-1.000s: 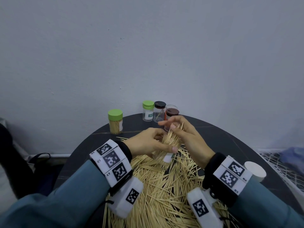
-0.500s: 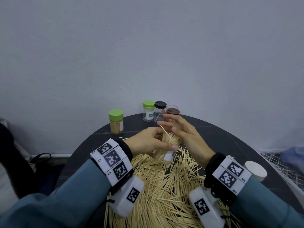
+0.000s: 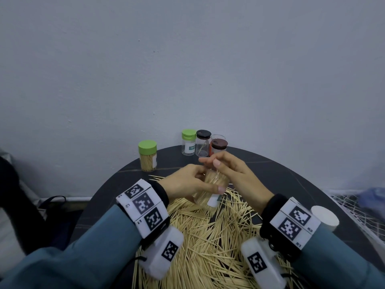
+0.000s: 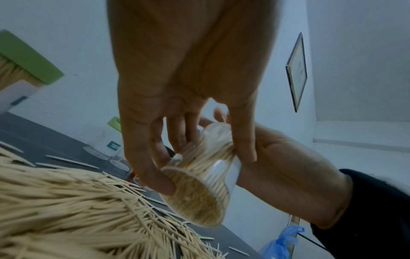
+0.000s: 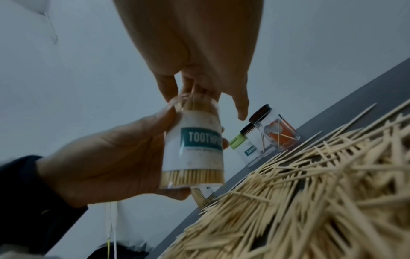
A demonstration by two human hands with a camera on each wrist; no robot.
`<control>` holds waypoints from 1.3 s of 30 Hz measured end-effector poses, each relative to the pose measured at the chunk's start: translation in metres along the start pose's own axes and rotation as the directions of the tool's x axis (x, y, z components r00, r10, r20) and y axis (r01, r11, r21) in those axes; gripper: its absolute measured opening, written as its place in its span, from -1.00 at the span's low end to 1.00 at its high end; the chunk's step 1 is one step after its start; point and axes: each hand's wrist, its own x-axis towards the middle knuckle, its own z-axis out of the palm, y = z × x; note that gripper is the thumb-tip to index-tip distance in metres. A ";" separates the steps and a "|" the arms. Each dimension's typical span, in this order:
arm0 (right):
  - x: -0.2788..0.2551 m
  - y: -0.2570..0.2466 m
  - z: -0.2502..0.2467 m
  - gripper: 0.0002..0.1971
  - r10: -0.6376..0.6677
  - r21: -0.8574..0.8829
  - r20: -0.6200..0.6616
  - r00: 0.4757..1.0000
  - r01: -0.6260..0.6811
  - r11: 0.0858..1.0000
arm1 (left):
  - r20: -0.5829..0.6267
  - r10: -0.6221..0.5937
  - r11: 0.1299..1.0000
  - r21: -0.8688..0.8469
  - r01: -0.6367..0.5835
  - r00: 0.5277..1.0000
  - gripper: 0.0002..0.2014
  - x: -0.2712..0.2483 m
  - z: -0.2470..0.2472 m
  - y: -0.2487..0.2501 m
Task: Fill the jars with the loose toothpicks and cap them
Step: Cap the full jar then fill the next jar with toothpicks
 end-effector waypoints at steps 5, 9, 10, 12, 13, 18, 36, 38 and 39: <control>0.001 -0.002 -0.005 -0.79 -0.027 -0.001 -0.057 0.998 0.027 1.000 | -0.150 -0.020 0.990 -0.139 -0.001 0.989 -0.60 0.002 -0.005 0.000; 0.003 0.001 -0.005 -0.75 -0.050 -0.221 0.004 0.999 0.049 0.974 | -0.166 -0.010 0.989 -0.148 -0.015 0.986 -0.58 0.003 -0.004 0.000; 0.003 0.001 -0.005 -0.74 -0.056 -0.232 -0.013 0.998 0.051 0.971 | -0.163 -0.008 0.989 -0.148 -0.017 0.987 -0.57 0.003 -0.004 0.000; 0.002 -0.001 -0.006 -0.72 -0.059 -0.239 -0.054 0.997 0.044 0.970 | -0.172 -0.006 0.988 -0.156 -0.021 0.985 -0.57 0.003 -0.005 0.001; 0.001 -0.002 -0.006 -0.70 -0.052 -0.251 -0.054 0.997 0.037 0.967 | -0.183 -0.007 0.987 -0.161 -0.023 0.983 -0.57 0.004 -0.006 0.001; -0.002 -0.005 -0.002 -0.68 -0.009 -0.364 0.056 0.998 0.029 0.931 | -0.247 0.012 0.988 -0.149 -0.050 0.969 -0.57 0.004 -0.010 -0.003; -0.013 -0.031 -0.009 -0.52 0.191 -0.719 0.147 0.970 -0.028 0.694 | -0.218 0.079 0.993 -0.066 -0.095 0.973 -0.60 0.001 -0.005 0.003; -0.016 -0.040 -0.009 -0.49 0.208 -0.727 0.117 0.971 -0.059 0.684 | -0.204 0.088 0.993 -0.066 -0.103 0.975 -0.63 0.000 -0.004 0.006; -0.018 -0.045 -0.010 -0.48 0.204 -0.718 0.096 0.974 -0.074 0.692 | -0.196 0.089 0.992 -0.074 -0.105 0.977 -0.63 -0.001 -0.004 0.008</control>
